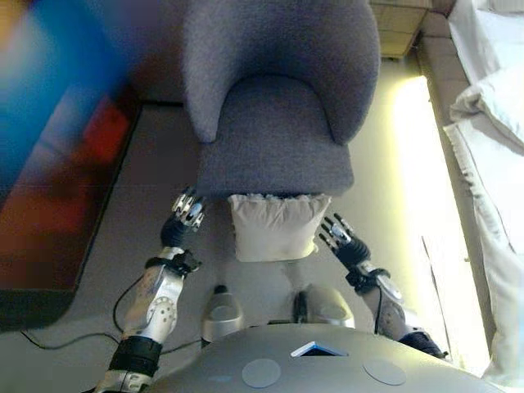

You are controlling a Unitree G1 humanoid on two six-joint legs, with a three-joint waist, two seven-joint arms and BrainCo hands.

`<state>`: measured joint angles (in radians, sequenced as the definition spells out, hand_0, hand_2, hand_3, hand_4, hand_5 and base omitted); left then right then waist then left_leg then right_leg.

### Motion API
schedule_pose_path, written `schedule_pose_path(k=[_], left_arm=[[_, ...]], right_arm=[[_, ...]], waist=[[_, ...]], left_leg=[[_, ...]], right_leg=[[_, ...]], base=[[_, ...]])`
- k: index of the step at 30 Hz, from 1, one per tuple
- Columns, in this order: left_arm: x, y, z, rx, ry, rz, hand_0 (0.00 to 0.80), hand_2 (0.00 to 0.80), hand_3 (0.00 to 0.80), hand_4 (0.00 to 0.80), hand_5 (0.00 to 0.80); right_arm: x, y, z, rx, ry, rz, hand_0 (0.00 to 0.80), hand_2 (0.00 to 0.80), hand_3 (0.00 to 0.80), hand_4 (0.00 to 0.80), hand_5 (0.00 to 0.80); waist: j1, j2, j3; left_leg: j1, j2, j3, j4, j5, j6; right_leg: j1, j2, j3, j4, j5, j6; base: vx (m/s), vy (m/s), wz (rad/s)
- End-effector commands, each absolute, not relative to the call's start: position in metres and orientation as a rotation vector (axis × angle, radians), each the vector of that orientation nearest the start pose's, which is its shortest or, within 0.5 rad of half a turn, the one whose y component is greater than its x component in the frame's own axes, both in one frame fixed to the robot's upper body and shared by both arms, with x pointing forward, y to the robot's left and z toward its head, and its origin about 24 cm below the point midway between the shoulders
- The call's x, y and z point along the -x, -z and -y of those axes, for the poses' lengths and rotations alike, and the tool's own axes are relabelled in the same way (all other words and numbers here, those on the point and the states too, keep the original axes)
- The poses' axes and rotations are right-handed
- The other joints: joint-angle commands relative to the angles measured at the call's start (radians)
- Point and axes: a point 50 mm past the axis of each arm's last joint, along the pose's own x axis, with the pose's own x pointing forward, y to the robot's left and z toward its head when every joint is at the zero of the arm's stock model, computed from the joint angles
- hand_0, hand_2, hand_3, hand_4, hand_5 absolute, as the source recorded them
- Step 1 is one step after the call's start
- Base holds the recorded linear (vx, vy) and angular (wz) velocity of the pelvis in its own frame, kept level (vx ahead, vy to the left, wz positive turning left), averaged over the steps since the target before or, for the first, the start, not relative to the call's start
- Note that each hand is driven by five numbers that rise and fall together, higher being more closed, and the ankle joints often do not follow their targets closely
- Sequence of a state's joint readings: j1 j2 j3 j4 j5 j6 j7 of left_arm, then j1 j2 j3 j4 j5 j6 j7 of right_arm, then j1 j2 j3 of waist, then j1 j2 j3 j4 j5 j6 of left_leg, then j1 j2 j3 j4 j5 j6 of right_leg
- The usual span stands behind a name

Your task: Pick up the cushion and take it to the sofa

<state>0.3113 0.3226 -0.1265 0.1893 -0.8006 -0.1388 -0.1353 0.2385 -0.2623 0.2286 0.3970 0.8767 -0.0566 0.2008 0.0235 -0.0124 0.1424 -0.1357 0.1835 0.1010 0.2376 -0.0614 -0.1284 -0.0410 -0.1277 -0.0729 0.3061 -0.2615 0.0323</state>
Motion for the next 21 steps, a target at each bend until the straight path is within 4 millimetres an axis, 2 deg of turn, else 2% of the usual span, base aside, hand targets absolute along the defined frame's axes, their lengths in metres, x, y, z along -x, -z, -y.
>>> schedule_pose_path(k=[1,2,3,5,8,12,14,16,18,20,21], left_arm=[[-0.174,0.019,-0.223,0.486,-0.035,-0.180,0.000,0.000,0.000,0.000,0.000],[-0.175,0.020,-0.226,0.475,-0.069,-0.189,0.000,0.000,0.000,0.000,0.000],[-0.179,0.016,-0.230,0.472,-0.065,-0.168,0.000,0.000,0.000,0.000,0.000],[-0.180,0.014,-0.234,0.432,-0.087,-0.171,0.000,0.000,0.000,0.000,0.000],[-0.183,0.011,-0.242,0.397,-0.072,-0.165,0.000,0.000,0.000,0.000,0.000],[-0.184,0.010,-0.241,0.394,-0.055,-0.173,0.000,0.000,0.000,0.000,0.000],[-0.180,0.011,-0.241,0.399,-0.056,-0.177,0.000,0.000,0.000,0.000,0.000],[-0.179,0.015,-0.237,0.408,-0.007,-0.194,0.000,0.000,0.000,0.000,0.000],[-0.179,0.015,-0.231,0.379,0.058,-0.198,0.000,0.000,0.000,0.000,0.000],[-0.180,0.013,-0.227,0.371,0.084,-0.190,0.000,0.000,0.000,0.000,0.000],[-0.180,0.012,-0.227,0.374,0.083,-0.182,0.000,0.000,0.000,0.000,0.000]], right_arm=[[-0.170,0.064,0.173,-0.662,-0.069,-0.407,0.000,0.000,0.000,0.000,0.000],[-0.171,0.065,0.172,-0.674,-0.052,-0.421,0.000,0.000,0.000,0.000,0.000],[-0.174,0.063,0.167,-0.700,-0.079,-0.420,0.000,0.000,0.000,0.000,0.000],[-0.176,0.061,0.164,-0.663,-0.098,-0.418,0.000,0.000,0.000,0.000,0.000],[-0.176,0.061,0.165,-0.682,-0.096,-0.416,0.000,0.000,0.000,0.000,0.000],[-0.175,0.067,0.164,-0.686,-0.081,-0.448,0.000,0.000,0.000,0.000,0.000],[-0.176,0.067,0.163,-0.695,-0.074,-0.447,0.000,0.000,0.000,0.000,0.000],[-0.180,0.063,0.160,-0.715,-0.056,-0.413,0.000,0.000,0.000,0.000,0.000],[-0.182,0.062,0.156,-0.726,-0.057,-0.398,0.000,0.000,0.000,0.000,0.000],[-0.182,0.062,0.151,-0.727,-0.077,-0.402,0.000,0.000,0.000,0.000,0.000],[-0.181,0.062,0.149,-0.722,-0.090,-0.408,0.000,0.000,0.000,0.000,0.000]], waist=[[0.024,0.020,-0.013],[0.024,0.016,-0.017],[0.025,0.013,-0.021],[0.029,0.008,-0.032],[0.031,-0.003,-0.049],[0.043,-0.021,-0.063],[0.050,-0.030,-0.067],[0.057,-0.047,-0.079],[0.050,-0.031,-0.076],[0.043,-0.013,-0.063],[0.040,-0.009,-0.056]], left_leg=[[-0.071,0.006,-0.042,-0.231,0.267,0.005],[-0.080,-0.007,-0.039,-0.192,0.241,0.013],[-0.082,-0.013,-0.010,-0.169,0.220,0.025],[-0.083,-0.026,-0.001,-0.146,0.201,0.042],[-0.086,-0.042,-0.012,-0.121,0.177,0.059],[-0.096,-0.067,-0.043,-0.083,0.145,0.072],[-0.102,-0.083,-0.044,-0.064,0.126,0.082],[-0.105,-0.119,-0.010,-0.045,0.098,0.118],[-0.060,-0.129,0.025,-0.053,0.068,0.156],[-0.012,-0.128,0.042,-0.062,0.050,0.165],[0.012,-0.128,0.048,-0.067,0.043,0.162]], right_leg=[[0.157,-0.043,-0.031,-0.181,0.154,0.084],[0.167,-0.065,-0.025,-0.173,0.151,0.098],[0.176,-0.088,-0.036,-0.166,0.153,0.107],[0.173,-0.108,-0.044,-0.147,0.160,0.110],[0.163,-0.117,-0.019,-0.131,0.188,0.112],[0.180,-0.121,0.009,-0.150,0.211,0.119],[0.186,-0.133,0.018,-0.146,0.237,0.124],[0.170,-0.168,0.003,-0.038,0.363,0.136],[0.079,-0.188,-0.029,0.163,0.447,0.136],[-0.002,-0.213,-0.049,0.274,0.464,0.126],[-0.030,-0.226,-0.061,0.270,0.453,0.115]], base=[[0.238,0.204,-0.06],[0.255,0.212,0.00],[0.213,0.171,-0.09],[0.232,0.128,-0.51],[0.199,0.056,-0.78],[0.124,0.050,-0.21],[0.053,0.066,-0.20],[0.027,0.128,-0.05],[0.078,0.244,0.00],[0.125,0.219,-0.08],[0.154,0.088,-0.14]])
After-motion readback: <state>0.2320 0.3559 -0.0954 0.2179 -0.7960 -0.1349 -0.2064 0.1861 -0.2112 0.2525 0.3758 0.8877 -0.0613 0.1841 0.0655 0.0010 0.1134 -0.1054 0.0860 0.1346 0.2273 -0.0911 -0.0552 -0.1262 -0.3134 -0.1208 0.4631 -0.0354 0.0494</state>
